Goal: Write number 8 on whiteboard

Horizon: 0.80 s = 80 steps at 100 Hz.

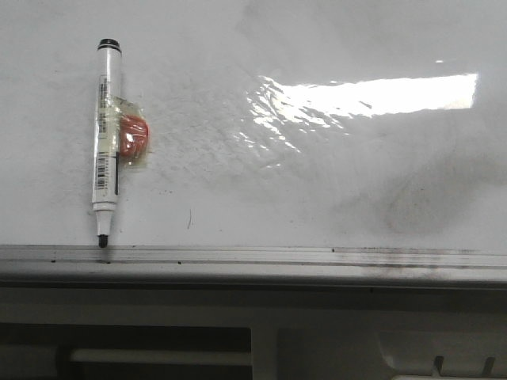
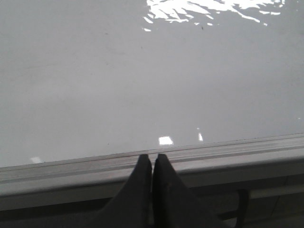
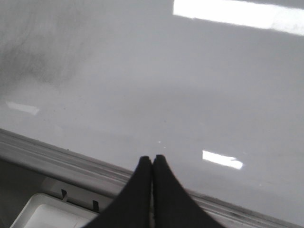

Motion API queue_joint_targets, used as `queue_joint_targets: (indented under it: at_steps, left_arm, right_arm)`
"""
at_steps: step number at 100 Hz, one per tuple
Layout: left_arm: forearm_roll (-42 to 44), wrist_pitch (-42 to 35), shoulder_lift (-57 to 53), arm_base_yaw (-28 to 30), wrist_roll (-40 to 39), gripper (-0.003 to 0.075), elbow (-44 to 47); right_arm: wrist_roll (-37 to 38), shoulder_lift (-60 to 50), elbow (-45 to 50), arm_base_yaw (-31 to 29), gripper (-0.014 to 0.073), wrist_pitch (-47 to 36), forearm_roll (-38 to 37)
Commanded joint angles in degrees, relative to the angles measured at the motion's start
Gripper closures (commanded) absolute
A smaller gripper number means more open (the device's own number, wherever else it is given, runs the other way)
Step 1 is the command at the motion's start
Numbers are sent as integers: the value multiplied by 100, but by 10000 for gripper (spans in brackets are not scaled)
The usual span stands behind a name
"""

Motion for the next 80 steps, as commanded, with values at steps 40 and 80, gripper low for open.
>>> queue_joint_targets:
  at_steps: [40, 80]
  left_arm:
    - [-81, -388, 42, 16, -49, 741, 236]
    - [-81, -388, 42, 16, -49, 741, 236]
  right_arm:
    - [3, -126, 66, 12, 658, -177, -95]
    - [-8, -126, 66, 12, 658, -453, -184]
